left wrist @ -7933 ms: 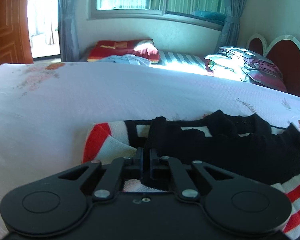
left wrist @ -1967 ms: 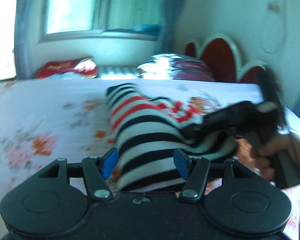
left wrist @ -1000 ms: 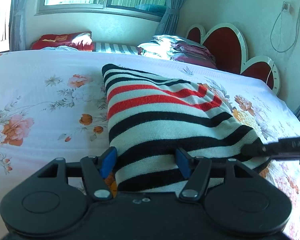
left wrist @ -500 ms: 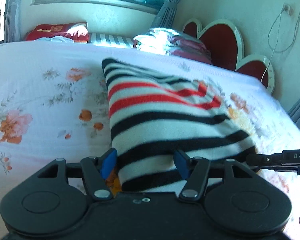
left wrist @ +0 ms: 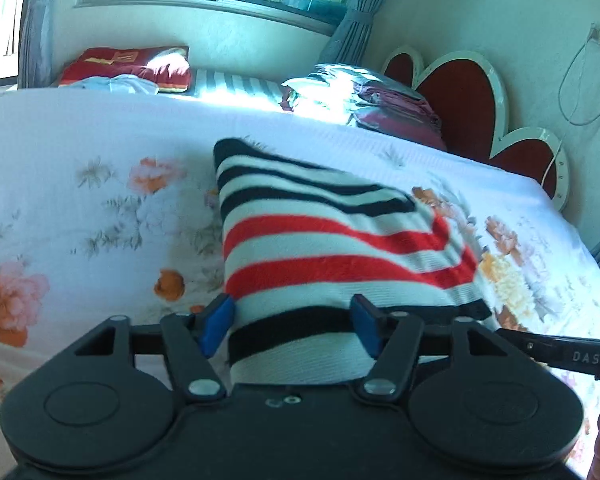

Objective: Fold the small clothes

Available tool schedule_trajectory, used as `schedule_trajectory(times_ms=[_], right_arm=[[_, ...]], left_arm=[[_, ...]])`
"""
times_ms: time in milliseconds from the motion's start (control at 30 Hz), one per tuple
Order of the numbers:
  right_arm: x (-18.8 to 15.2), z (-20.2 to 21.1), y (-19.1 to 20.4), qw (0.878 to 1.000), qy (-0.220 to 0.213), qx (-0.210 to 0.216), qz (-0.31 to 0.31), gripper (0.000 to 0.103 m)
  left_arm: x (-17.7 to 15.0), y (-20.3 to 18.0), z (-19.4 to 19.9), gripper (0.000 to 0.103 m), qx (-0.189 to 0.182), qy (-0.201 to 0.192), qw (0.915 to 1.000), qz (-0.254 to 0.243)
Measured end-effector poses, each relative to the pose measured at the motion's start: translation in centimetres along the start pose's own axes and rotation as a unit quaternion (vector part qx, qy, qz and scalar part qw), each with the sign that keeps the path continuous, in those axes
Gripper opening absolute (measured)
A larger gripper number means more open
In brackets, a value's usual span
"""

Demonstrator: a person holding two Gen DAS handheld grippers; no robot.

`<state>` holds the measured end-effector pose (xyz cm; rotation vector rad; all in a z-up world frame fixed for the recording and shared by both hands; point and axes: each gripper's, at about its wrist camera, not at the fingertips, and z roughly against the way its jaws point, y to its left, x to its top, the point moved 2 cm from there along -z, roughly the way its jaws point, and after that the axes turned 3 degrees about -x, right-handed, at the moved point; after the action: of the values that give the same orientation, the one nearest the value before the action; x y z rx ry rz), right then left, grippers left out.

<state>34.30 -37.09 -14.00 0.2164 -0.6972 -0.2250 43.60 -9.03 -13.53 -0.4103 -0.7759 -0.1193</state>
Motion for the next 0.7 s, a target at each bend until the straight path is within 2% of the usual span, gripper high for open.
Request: schedule_trajectory(times_ms=[100,200,300,367,433,467,600,700], right_arm=[[1.0,0.4,0.2,1.0,-0.002,0.009,0.013,0.018],[2.8,0.5,0.1,0.999,-0.015,0.029,-0.008,0.019],[4.5,-1.5,0.1,0.999,-0.009,0.034,-0.024,0.023],[5.3,-3.1,-0.2,0.997,0.0,0.048,-0.054,0.028],[6.1,-4.3,-0.6,0.995,0.001,0.056,-0.081,0.042],[6.4,-4.9,-0.8,0.993,0.002,0.062,-0.096,0.045],[8.0,-7.6,-1.7,0.988,0.016,0.068,-0.139,0.045],[9.1,-8.6,-1.3,0.989,0.008,0.059,-0.134,0.045]], left_arm=[[0.4,0.4,0.1,0.064,-0.007,0.001,0.9999,0.013],[1.4,0.7,0.1,0.062,-0.008,-0.009,0.9997,0.021],[2.6,1.2,-0.9,0.062,-0.004,-0.011,0.9993,0.035],[3.4,1.7,-1.7,0.062,0.0,-0.014,0.9988,0.046],[4.1,2.3,-2.5,0.062,-0.001,-0.013,0.998,0.063],[4.5,2.6,-2.9,0.062,-0.001,-0.012,0.9974,0.071],[5.3,3.2,-4.8,0.06,-0.002,-0.003,0.9959,0.091],[5.4,3.5,-6.2,0.06,0.007,0.005,0.9956,0.093]])
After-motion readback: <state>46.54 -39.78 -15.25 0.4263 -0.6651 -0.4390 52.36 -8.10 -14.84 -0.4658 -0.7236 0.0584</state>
